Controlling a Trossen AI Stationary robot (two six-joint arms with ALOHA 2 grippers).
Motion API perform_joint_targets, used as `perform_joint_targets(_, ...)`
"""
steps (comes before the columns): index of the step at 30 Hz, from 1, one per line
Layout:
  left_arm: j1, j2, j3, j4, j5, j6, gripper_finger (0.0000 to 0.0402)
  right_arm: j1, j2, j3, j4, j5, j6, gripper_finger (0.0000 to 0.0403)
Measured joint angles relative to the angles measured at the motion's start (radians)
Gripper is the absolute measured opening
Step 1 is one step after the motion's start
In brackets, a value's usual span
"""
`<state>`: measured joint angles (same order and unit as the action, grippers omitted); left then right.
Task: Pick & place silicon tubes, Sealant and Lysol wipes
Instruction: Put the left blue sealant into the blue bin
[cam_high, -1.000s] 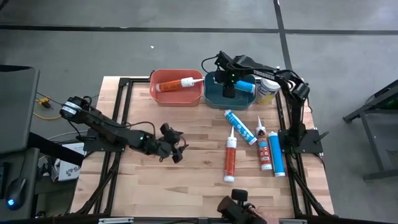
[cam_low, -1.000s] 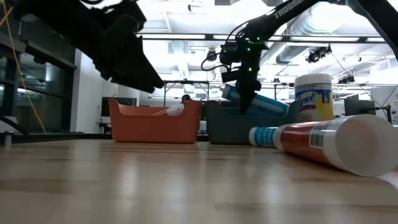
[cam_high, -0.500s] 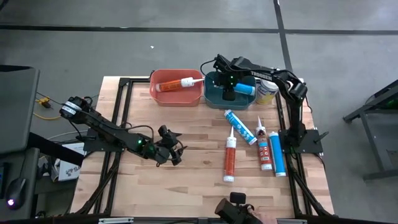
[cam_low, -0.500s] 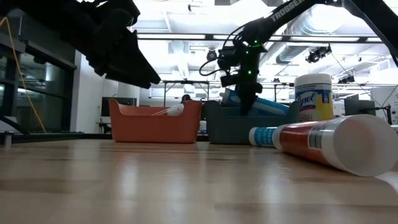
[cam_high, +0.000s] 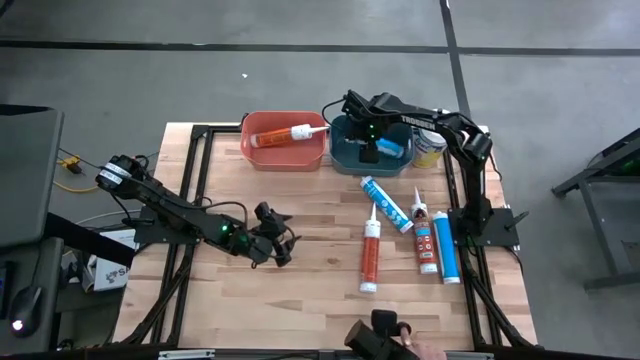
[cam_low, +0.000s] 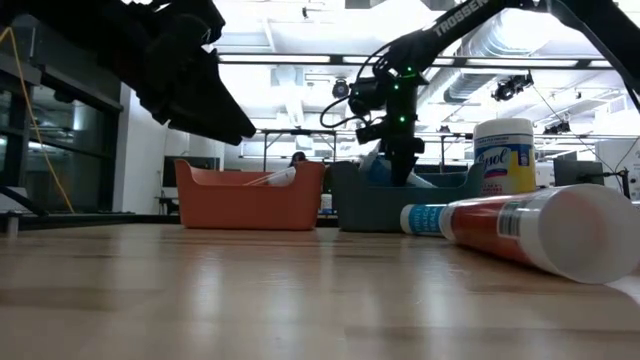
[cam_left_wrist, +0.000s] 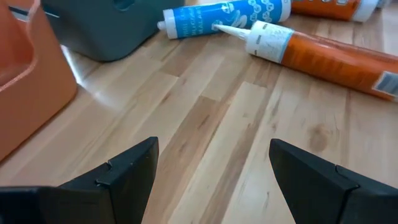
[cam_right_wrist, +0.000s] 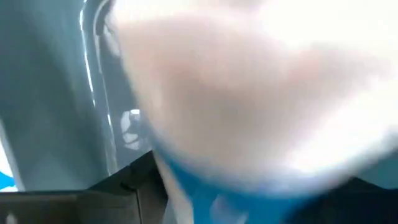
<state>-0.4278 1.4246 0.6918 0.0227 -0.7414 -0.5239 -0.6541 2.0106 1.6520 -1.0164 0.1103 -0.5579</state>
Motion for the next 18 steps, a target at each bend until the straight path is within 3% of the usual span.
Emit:
perform_joint_targets(10, -0.004, 0.000, -0.026, 0.061, 0.053, 0.182, 0.0298, 0.010, 0.000, 0.000, -0.046, 0.015, 0.003, 0.0239)
perform_joint_targets(13, -0.005, -0.026, -0.104, 0.179, 0.080, 0.224, 0.0298, 0.025, 0.000, 0.000, -0.065, 0.030, 0.001, 0.0238)
perform_joint_targets(18, 0.002, -0.111, -0.298, 0.516, 0.145, 0.342, 0.0298, 0.043, 0.000, 0.005, -0.094, 0.078, -0.004, 0.0240)
